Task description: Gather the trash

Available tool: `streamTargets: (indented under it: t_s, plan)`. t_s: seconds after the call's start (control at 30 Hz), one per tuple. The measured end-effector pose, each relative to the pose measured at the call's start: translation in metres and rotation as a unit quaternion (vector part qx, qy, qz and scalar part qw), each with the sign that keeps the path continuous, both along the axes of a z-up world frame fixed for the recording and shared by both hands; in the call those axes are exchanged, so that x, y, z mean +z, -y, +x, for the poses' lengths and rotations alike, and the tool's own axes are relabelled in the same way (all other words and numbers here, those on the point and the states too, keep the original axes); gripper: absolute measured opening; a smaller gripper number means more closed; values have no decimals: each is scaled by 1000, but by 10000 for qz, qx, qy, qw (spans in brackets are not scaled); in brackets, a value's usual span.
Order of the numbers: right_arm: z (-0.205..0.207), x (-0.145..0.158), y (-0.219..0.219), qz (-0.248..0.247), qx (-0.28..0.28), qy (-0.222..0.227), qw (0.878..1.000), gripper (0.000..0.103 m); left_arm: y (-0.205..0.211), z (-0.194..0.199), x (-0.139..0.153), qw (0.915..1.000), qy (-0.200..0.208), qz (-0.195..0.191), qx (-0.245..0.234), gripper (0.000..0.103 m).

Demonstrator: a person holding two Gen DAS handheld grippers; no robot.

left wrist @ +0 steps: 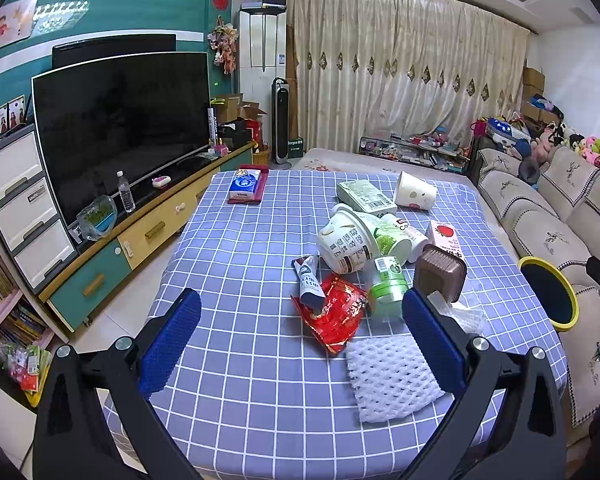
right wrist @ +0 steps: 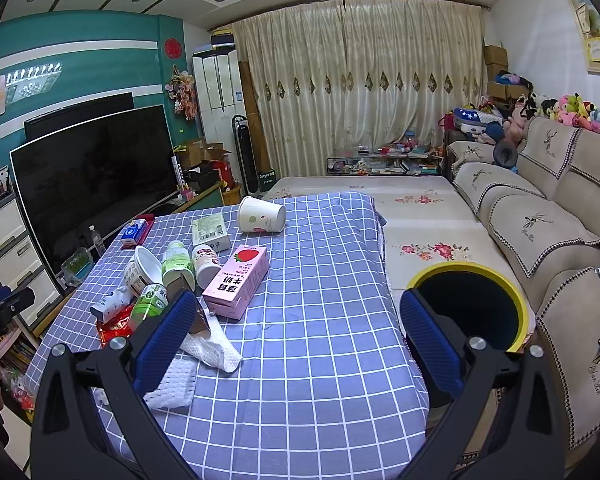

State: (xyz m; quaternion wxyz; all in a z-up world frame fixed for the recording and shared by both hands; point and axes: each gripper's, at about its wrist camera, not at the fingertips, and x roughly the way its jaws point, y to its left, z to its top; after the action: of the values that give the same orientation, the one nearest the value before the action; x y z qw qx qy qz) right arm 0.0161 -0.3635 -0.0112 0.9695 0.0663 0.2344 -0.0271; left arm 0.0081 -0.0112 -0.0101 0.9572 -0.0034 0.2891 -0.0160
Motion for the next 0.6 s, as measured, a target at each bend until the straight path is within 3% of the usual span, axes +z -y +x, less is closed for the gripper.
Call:
streamTargets:
  t_s: [0.6]
  plan:
    - [1, 0, 1, 21, -13, -21, 10000, 97, 3, 0, -3, 10000, -32, 6, -15, 99]
